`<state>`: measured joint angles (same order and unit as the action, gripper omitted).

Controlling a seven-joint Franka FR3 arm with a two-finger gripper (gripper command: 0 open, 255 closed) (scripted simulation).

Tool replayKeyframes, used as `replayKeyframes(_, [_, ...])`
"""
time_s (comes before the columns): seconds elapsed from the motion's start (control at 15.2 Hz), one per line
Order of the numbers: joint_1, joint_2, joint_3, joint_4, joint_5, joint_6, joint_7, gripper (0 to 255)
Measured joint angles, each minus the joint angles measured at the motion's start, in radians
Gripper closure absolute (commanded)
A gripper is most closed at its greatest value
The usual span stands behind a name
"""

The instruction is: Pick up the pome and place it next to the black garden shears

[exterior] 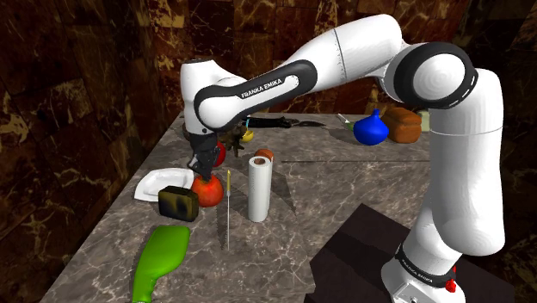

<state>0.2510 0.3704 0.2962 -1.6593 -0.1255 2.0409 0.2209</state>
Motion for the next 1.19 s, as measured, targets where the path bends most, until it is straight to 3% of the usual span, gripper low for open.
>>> replayKeyframes(1.19, [0.003,-0.037,0.008,0.181,0.018,-0.217,-0.015,255])
